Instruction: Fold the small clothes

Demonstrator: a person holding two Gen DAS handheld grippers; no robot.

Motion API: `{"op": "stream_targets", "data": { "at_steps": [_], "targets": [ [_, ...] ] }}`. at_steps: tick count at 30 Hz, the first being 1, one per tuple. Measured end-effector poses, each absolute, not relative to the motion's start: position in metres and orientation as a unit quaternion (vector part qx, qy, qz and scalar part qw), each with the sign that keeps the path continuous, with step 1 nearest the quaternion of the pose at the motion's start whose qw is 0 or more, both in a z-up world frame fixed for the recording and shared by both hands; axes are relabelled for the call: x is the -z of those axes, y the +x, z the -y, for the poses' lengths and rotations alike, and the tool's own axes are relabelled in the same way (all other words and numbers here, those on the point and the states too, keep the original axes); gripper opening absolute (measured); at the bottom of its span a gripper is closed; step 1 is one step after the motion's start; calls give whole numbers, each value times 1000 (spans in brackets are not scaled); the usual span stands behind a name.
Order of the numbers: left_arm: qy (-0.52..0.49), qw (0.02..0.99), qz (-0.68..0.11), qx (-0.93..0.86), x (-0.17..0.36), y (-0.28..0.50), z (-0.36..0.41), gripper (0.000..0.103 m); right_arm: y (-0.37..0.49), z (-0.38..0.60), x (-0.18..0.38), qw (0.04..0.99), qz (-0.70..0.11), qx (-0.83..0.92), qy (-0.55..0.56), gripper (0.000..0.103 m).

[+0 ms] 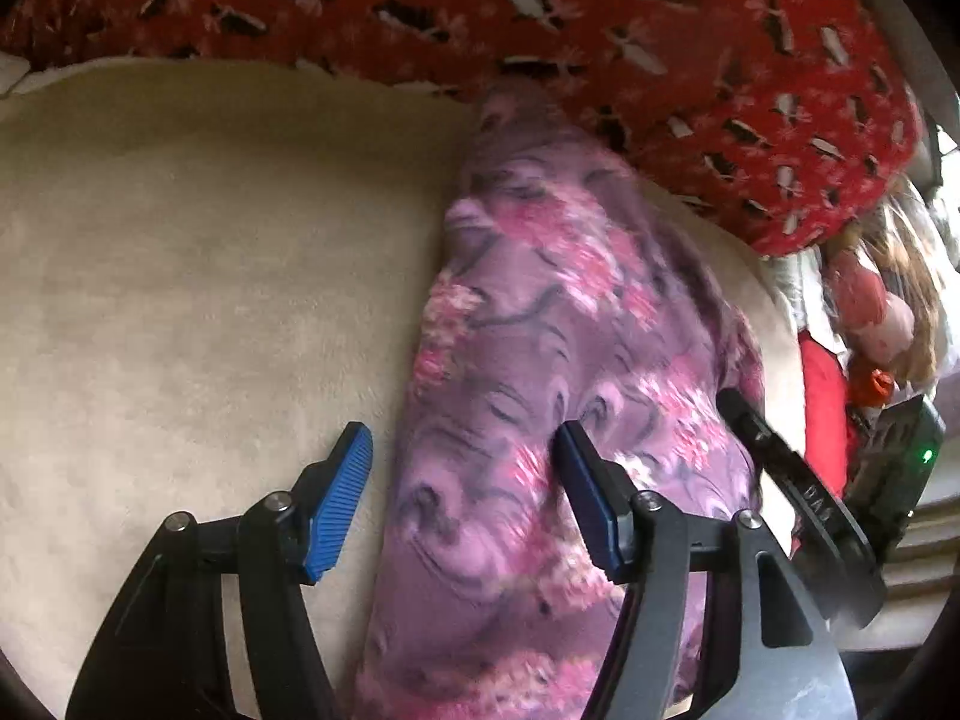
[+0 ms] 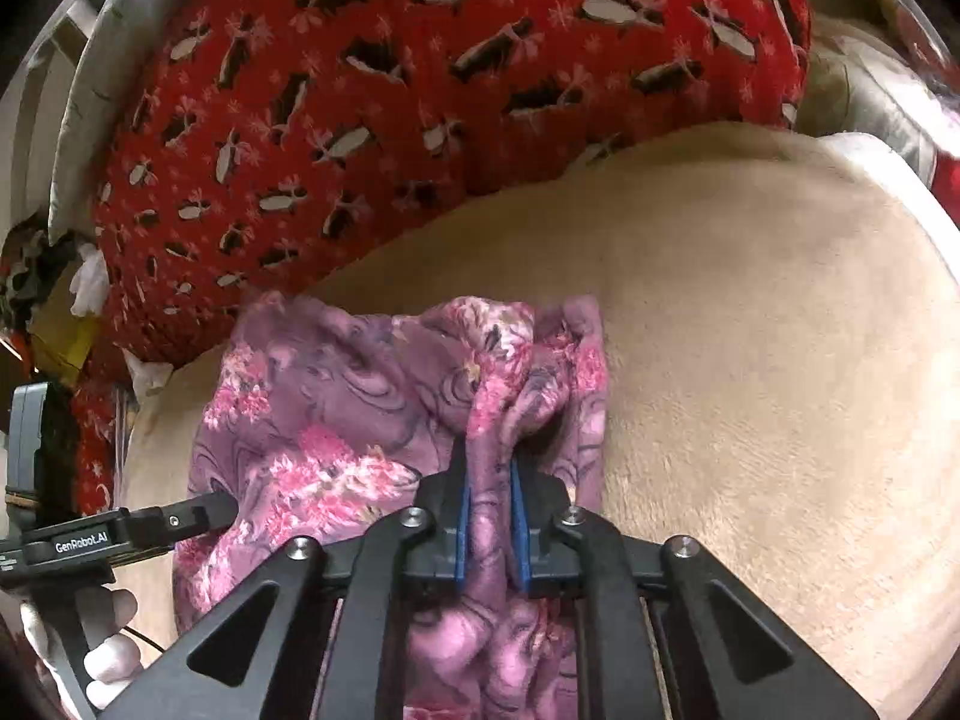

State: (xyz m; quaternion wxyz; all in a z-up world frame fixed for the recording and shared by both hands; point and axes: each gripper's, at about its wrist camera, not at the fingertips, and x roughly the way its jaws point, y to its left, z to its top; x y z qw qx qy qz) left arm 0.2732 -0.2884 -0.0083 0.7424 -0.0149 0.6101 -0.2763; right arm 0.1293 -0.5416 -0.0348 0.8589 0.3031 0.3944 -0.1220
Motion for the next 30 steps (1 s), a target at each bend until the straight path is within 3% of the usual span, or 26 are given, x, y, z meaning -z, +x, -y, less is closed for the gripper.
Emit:
{"op": "stream_targets", "data": {
  "at_steps": [1, 6, 10, 17, 22, 30],
  "targets": [
    [-16, 744, -605, 283, 1, 269, 283, 63, 125, 540, 29, 861, -390, 124, 301, 20],
    [-13, 769, -571, 286, -6, 237, 260, 63, 88, 522, 0, 893, -324, 66, 305, 22],
    [-2, 756, -594, 276, 20, 226, 271, 65, 96, 494, 30, 881, -408, 88, 223, 27],
    [-3, 761, -582, 287, 0, 212, 251, 64, 79, 474, -3, 892, -397, 100, 191, 30],
    [-3, 752, -599, 276, 24, 203, 251, 66, 78, 455, 29, 870, -457, 113, 146, 32],
    [-3, 743, -601, 294, 11, 180, 236, 66, 51, 454, 14, 873, -448, 120, 150, 35]
  ]
}}
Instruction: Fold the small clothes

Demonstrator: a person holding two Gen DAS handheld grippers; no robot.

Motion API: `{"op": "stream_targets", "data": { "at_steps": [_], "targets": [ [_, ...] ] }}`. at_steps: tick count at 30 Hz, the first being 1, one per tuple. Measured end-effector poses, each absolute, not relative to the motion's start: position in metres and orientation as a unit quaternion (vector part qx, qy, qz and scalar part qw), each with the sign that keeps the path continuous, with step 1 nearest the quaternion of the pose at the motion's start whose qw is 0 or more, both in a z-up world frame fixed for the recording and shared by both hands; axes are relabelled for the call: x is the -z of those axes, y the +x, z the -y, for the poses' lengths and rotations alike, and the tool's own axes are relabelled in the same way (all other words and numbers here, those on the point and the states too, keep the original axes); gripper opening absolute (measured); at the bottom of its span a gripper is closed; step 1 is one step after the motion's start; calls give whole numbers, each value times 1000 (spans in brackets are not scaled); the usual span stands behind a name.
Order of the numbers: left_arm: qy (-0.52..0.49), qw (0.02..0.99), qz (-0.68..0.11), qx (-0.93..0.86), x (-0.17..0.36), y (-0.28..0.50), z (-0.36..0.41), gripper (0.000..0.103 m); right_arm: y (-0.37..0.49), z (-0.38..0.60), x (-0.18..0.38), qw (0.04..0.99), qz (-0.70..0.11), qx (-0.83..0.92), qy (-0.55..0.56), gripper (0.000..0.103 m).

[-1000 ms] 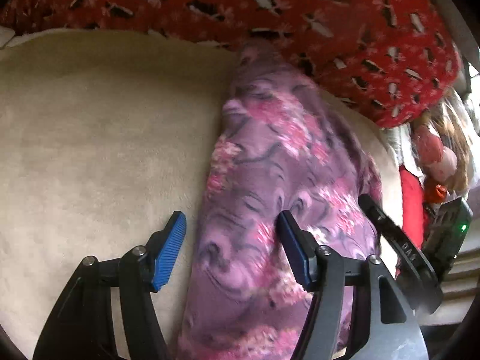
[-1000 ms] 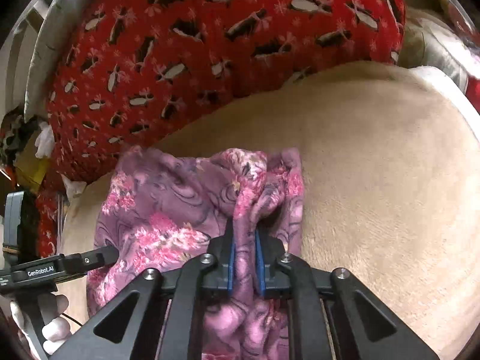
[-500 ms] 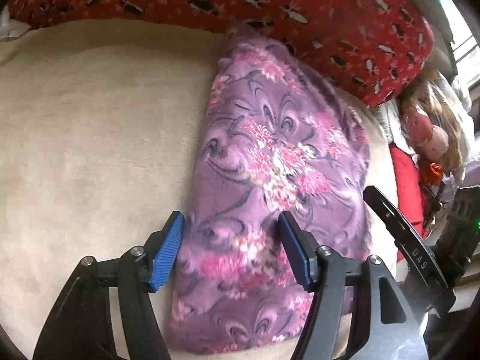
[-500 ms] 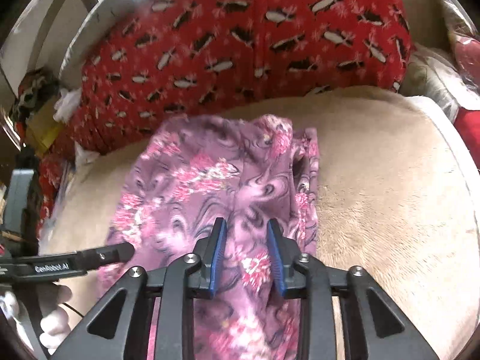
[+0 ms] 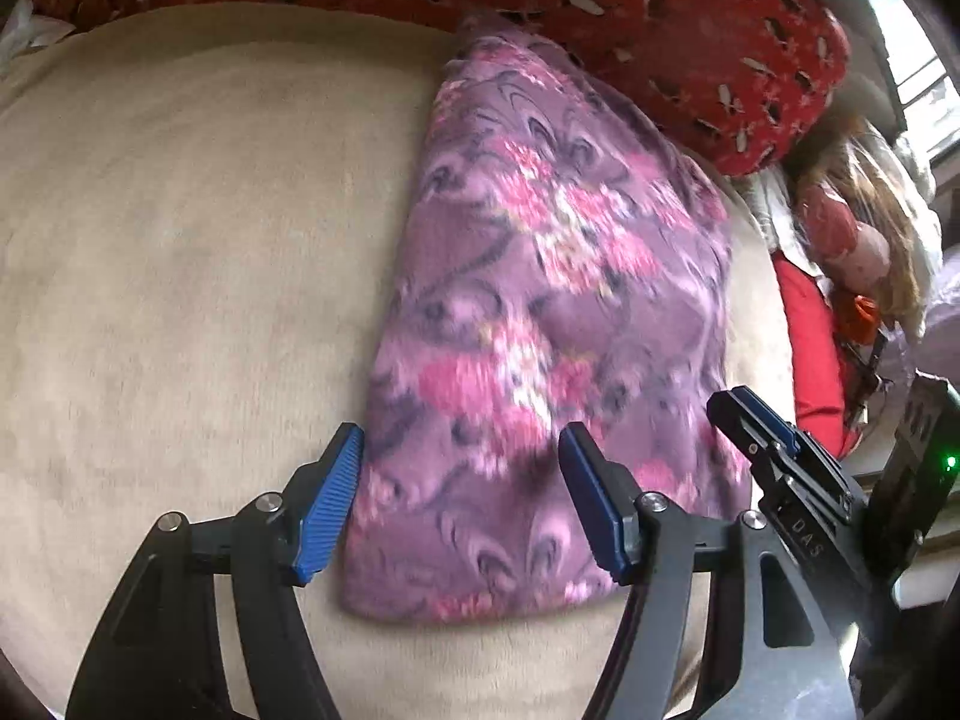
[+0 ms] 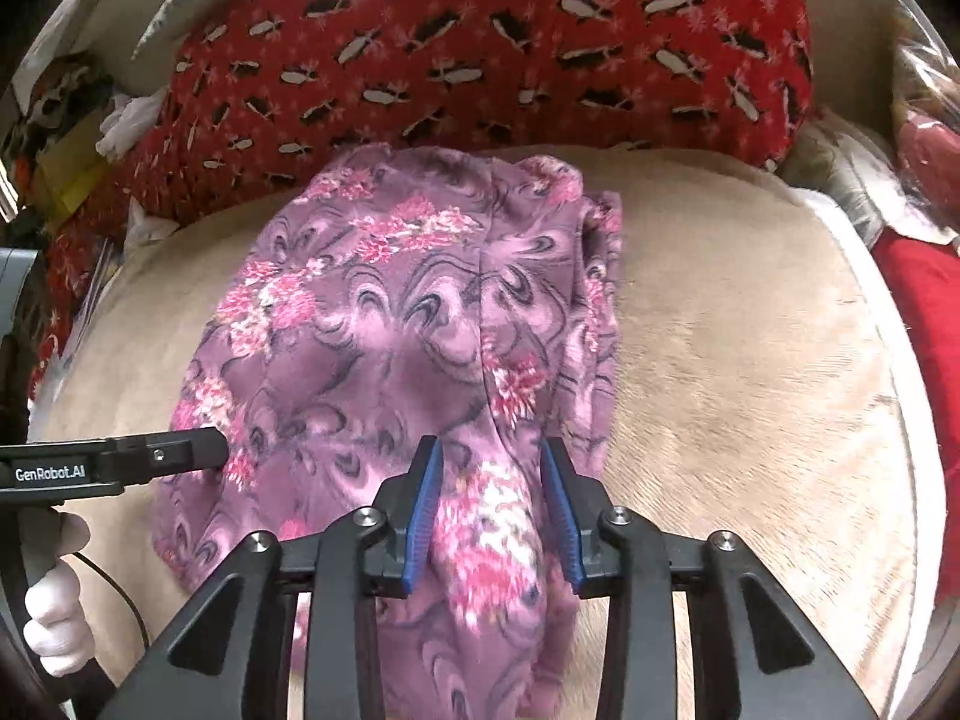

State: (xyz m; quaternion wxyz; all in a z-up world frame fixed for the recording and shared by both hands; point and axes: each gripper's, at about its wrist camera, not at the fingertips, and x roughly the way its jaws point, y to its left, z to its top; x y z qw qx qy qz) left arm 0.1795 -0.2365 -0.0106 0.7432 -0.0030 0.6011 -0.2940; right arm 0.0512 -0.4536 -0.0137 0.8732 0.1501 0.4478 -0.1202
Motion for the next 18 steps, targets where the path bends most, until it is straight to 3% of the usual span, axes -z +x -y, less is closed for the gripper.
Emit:
{"op": "stream_targets", "data": {
  "at_steps": [4, 7, 18],
  "targets": [
    [14, 736, -613, 287, 28, 169, 234, 66, 41, 448, 26, 865, -465, 125, 141, 38],
    [23, 743, -604, 287, 27, 162, 235, 66, 37, 445, 33, 861, -470, 135, 140, 46],
    [-9, 730, -615, 298, 19, 168, 219, 66, 33, 445, 27, 861, -471, 133, 140, 47]
  ]
}}
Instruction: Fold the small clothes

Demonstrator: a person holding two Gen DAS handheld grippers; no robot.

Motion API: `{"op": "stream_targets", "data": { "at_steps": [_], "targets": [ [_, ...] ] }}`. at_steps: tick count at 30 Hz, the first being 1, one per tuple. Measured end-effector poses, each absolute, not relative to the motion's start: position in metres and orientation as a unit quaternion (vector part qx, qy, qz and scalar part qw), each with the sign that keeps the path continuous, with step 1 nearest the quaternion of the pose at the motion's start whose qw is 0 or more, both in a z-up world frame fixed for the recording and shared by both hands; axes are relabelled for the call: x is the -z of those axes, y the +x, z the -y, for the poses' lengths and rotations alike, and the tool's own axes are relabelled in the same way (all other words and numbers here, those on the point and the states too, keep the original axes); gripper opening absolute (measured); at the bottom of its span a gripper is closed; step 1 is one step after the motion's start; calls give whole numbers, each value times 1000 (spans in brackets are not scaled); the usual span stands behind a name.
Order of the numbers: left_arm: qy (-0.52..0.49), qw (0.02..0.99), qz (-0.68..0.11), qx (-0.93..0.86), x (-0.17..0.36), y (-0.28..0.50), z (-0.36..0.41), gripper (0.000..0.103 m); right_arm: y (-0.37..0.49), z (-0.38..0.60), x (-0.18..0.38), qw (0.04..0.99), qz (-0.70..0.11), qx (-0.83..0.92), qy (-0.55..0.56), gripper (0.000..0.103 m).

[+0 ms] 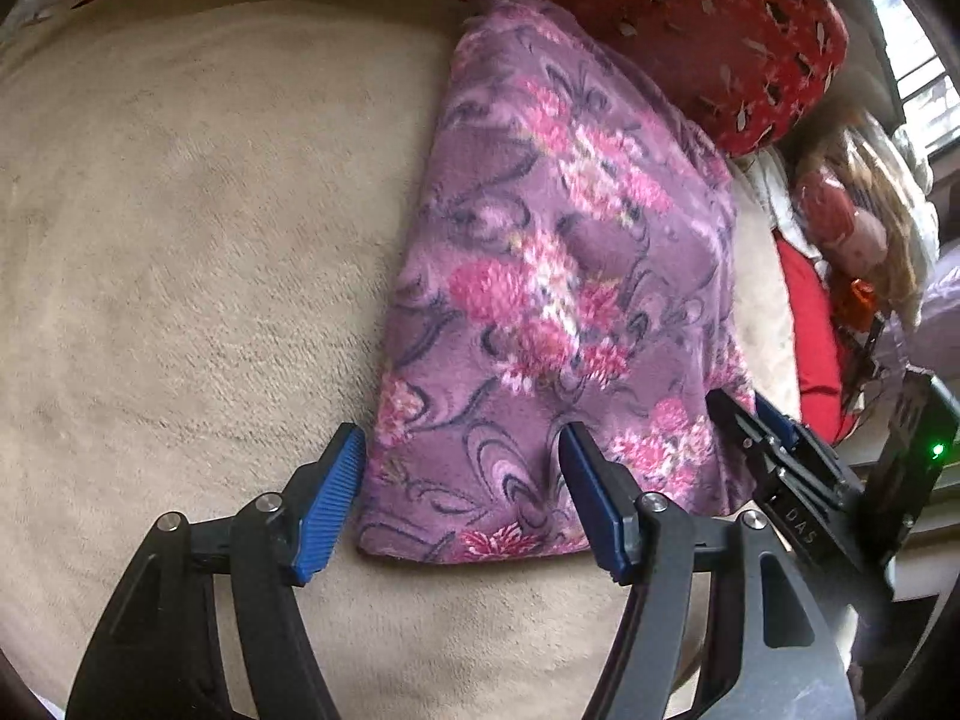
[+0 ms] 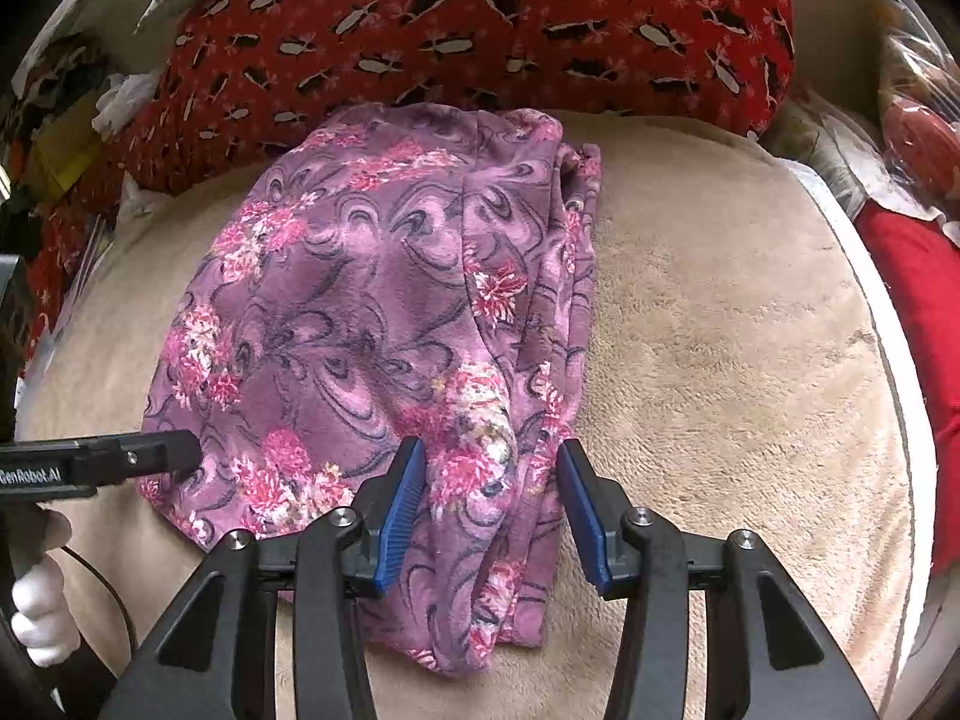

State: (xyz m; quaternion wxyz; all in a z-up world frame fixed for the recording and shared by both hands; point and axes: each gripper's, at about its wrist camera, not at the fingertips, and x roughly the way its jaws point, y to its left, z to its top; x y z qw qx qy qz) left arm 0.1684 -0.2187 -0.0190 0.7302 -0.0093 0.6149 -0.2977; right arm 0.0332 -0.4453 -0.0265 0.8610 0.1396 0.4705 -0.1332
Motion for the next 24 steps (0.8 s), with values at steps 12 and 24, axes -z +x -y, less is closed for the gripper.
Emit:
{"op": "stream_targets", "data": {
  "at_steps": [12, 24],
  "targets": [
    [-72, 720, -620, 305, 11, 221, 218, 66, 47, 476, 11, 877, -426, 117, 187, 50],
    [-143, 669, -650, 331, 29, 258, 239, 66, 63, 542, 35, 847, -382, 90, 359, 60]
  ]
}}
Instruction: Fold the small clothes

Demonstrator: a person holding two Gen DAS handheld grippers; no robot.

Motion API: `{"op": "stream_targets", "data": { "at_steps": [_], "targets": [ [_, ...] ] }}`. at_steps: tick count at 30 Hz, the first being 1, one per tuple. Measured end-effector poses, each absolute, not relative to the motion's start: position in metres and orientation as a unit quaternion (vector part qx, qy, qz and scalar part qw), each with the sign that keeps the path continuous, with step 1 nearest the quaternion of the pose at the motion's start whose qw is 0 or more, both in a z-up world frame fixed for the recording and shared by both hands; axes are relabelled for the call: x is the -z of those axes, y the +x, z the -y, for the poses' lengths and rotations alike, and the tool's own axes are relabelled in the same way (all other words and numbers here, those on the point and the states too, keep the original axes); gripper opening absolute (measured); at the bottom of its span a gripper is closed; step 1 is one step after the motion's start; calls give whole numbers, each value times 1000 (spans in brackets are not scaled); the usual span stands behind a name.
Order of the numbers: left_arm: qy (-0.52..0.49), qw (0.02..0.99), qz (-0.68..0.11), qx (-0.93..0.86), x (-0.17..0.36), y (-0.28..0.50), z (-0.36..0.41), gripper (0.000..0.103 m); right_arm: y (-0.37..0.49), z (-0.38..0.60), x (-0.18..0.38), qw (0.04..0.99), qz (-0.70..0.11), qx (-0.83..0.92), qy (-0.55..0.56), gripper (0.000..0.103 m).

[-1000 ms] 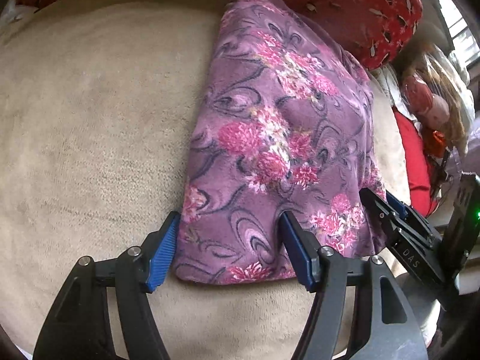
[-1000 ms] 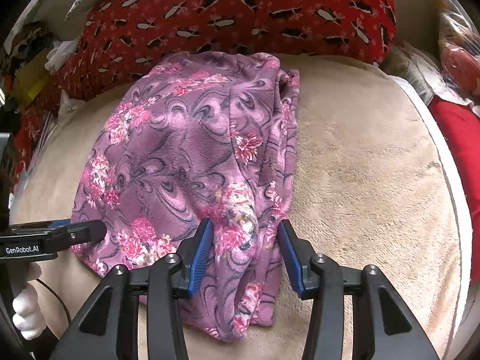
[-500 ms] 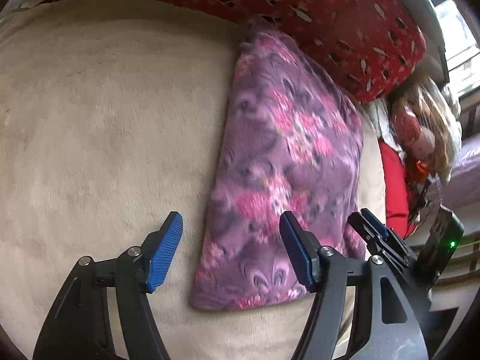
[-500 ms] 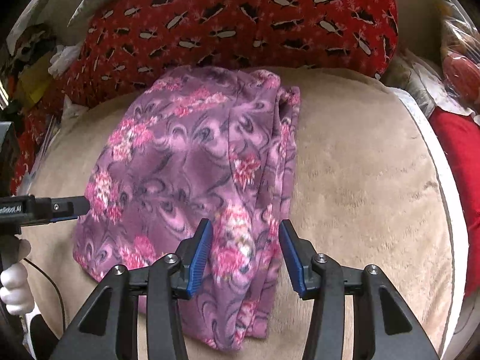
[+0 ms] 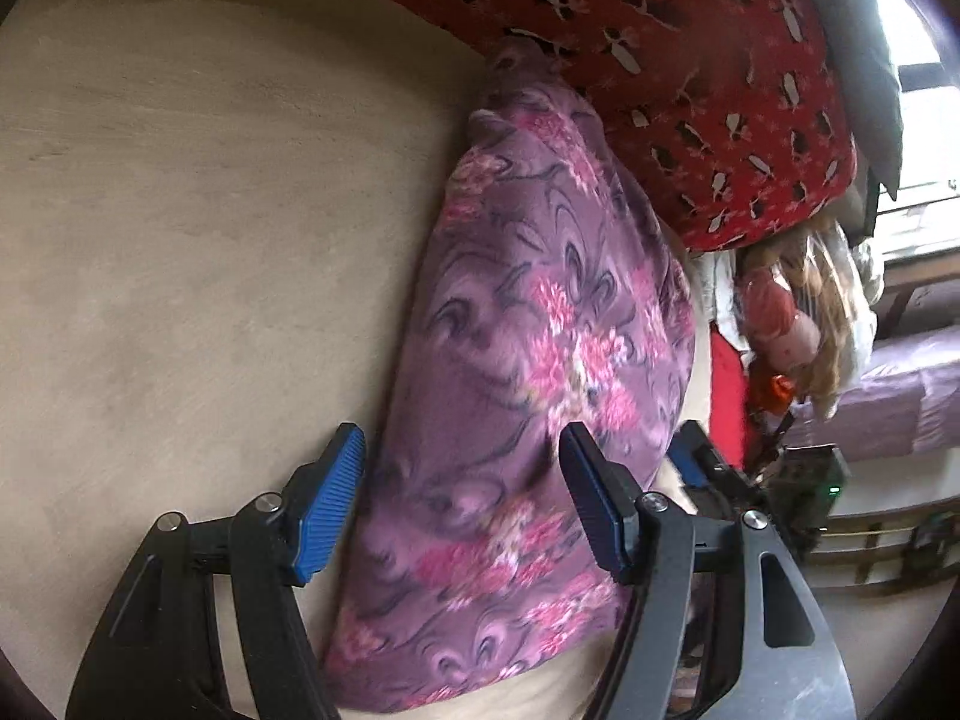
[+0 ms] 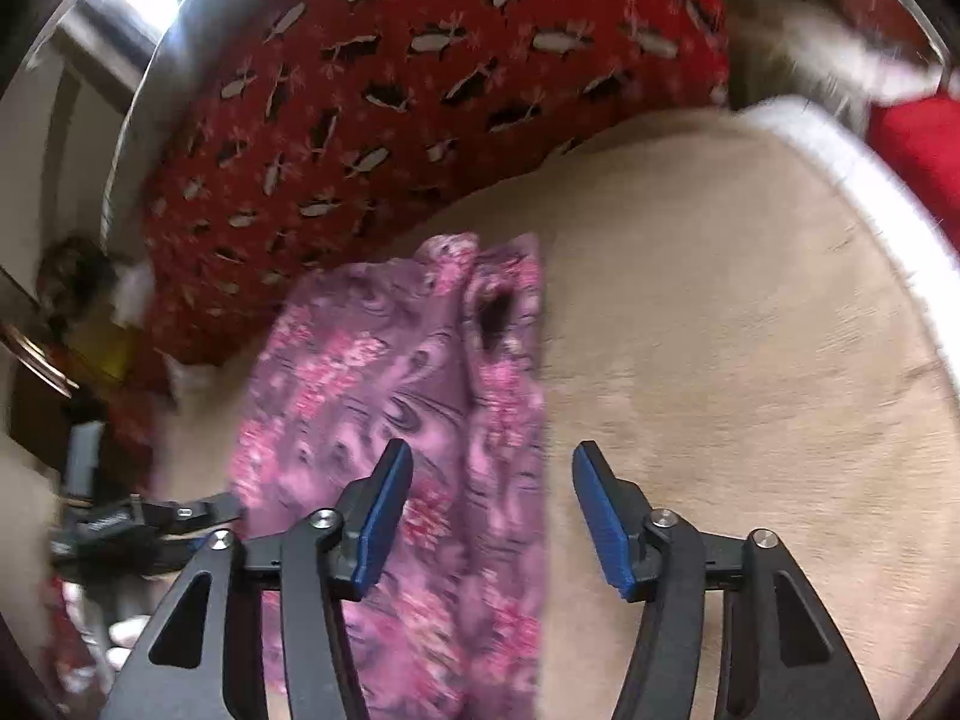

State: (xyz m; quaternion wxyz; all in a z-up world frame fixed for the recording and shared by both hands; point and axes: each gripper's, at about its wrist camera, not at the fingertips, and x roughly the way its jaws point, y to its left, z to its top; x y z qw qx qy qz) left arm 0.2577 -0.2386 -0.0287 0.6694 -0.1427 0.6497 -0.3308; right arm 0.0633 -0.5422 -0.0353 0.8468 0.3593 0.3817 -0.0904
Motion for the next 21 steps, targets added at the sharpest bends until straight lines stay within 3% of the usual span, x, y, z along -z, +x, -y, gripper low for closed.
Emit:
{"op": "stream_targets", "data": {
  "at_steps": [4, 5, 7, 11, 14, 16, 17, 18, 20, 21],
  "targets": [
    [-155, 656, -656, 339, 34, 263, 244, 68, 74, 546, 55, 829, -377, 50, 409, 64],
    [-153, 654, -655, 346, 34, 263, 247, 76, 75, 547, 59, 826, -366, 31, 427, 65],
    [-144, 654, -650, 360, 31, 260, 254, 81, 78, 548, 63, 821, -347, -14, 454, 67],
    [-119, 661, -646, 363, 29, 256, 265, 83, 84, 543, 65, 818, -327, -60, 468, 80],
    [-126, 662, -647, 355, 27, 256, 266, 82, 88, 540, 65, 824, -342, -39, 451, 74],
    [-115, 679, -643, 335, 25, 254, 264, 64, 98, 523, 55, 846, -376, -6, 378, 67],
    [-99, 691, -637, 326, 23, 253, 265, 47, 100, 516, 49, 855, -381, 3, 351, 60],
    [-84, 704, -627, 323, 19, 249, 264, 39, 101, 512, 44, 861, -383, 8, 334, 55],
    [-66, 722, -609, 322, 10, 241, 266, 30, 102, 503, 33, 872, -387, 20, 299, 40],
    [-49, 735, -595, 322, 3, 234, 269, 29, 102, 497, 28, 877, -391, 31, 279, 37]
  ]
}}
